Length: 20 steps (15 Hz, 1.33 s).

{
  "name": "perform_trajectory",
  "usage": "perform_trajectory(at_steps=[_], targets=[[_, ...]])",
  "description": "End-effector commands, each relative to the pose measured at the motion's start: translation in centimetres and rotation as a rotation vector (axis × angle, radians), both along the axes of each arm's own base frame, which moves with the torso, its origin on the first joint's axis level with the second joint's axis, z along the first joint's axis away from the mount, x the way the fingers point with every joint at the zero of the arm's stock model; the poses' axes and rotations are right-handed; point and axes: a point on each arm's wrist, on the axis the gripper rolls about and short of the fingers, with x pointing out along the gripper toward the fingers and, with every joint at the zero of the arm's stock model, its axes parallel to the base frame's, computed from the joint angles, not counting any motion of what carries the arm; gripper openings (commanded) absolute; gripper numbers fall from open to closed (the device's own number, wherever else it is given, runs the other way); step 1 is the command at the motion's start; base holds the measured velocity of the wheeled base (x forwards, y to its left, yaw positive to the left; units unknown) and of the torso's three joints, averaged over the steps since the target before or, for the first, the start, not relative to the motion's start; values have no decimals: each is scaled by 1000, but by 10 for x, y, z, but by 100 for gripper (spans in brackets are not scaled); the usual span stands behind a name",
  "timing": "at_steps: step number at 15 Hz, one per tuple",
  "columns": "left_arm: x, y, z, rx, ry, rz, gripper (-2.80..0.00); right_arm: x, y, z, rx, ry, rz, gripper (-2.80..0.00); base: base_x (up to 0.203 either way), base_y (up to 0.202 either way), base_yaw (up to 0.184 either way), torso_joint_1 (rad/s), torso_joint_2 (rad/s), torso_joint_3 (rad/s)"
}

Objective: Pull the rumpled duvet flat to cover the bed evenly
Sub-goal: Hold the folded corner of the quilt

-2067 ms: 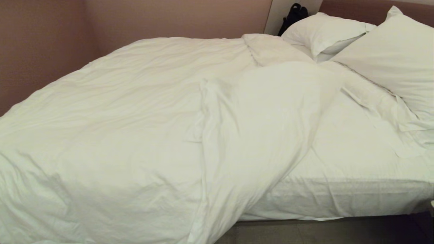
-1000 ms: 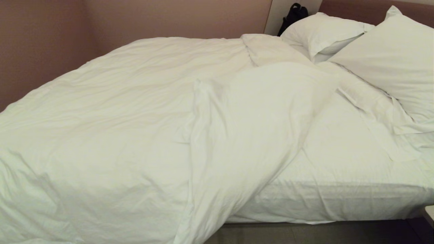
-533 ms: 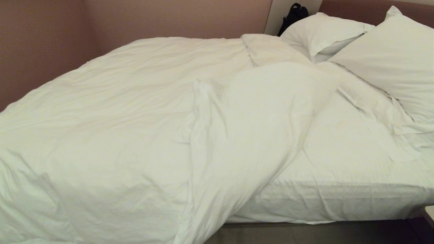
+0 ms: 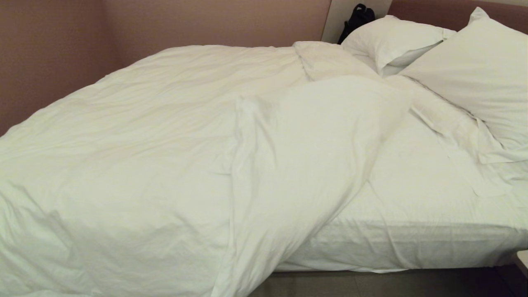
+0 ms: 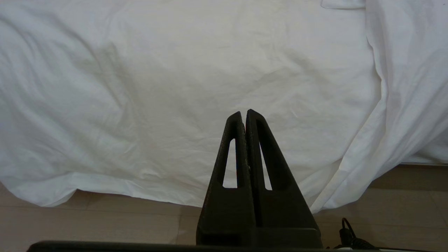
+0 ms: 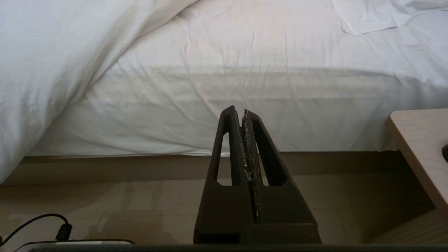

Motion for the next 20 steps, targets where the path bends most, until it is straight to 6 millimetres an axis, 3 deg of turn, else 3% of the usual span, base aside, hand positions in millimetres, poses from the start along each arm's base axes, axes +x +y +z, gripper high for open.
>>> perform_trajectory(at_steps=[1,20], targets=[[0,0,0,-1,-1,1,-280,0,0,0,-2,3,-1,-280,0,0,0,0,0,0],[0,0,0,-1,-1,1,-280,0,0,0,-5,2,1,-280,0,0,0,0,0,0]])
